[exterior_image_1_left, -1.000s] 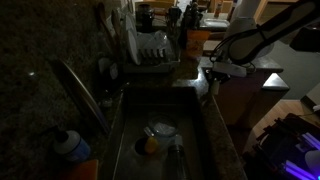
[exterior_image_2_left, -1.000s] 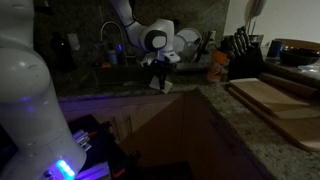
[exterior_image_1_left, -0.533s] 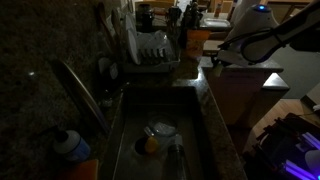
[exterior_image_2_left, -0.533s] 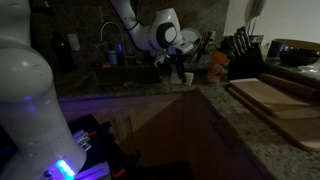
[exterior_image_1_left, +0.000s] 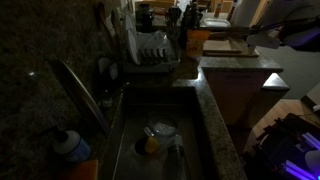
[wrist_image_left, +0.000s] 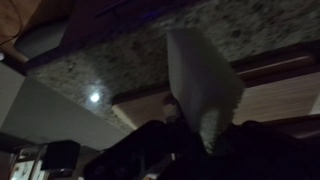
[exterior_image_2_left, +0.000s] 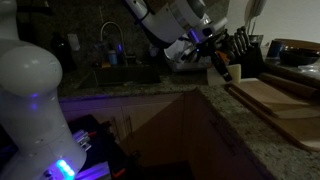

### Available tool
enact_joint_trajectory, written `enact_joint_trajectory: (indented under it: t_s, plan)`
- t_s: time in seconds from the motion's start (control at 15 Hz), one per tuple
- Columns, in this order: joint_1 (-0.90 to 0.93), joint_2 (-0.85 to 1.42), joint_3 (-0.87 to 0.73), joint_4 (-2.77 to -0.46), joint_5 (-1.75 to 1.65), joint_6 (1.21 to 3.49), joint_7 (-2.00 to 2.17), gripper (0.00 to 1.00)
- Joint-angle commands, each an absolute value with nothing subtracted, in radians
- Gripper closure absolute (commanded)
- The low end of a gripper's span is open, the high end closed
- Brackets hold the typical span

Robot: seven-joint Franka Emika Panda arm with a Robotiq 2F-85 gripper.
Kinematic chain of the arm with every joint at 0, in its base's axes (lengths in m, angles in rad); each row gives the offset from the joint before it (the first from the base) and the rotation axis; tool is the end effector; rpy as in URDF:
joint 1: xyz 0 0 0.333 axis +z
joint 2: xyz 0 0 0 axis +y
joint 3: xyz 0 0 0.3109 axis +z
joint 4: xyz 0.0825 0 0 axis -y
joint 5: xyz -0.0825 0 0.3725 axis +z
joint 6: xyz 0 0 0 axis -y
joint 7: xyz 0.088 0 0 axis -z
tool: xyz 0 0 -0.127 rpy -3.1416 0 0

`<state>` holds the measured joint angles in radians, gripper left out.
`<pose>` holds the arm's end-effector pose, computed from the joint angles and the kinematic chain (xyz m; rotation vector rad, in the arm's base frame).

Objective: Move the yellow sponge to the right side of the counter, scrub the countertop with the sponge

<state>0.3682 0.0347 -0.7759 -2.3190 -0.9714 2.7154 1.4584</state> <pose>0.4996 -0.1904 0.3452 2.3526 -1.3326 0.7911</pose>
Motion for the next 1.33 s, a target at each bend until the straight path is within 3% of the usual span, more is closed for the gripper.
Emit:
enact_joint_trajectory:
  t_s: [0.0, 0.53, 0.8, 1.0, 1.27]
  plan:
    - [0.165, -0.005, -0.61, -2.32, -1.087, 2.569, 1.414, 0.96]
    - [-0.179, 0.144, -0.434, -2.224, -0.729, 2.768, 1.12, 0.96]
    - [-0.238, 0.252, -0.395, -2.181, -0.544, 3.049, 1.045, 0.96]
    - [-0.36, 0.301, -0.193, -2.203, -0.271, 3.202, 0.927, 0.96]
    - [-0.551, 0.358, 0.112, -2.185, -0.124, 3.227, 0.881, 0.96]
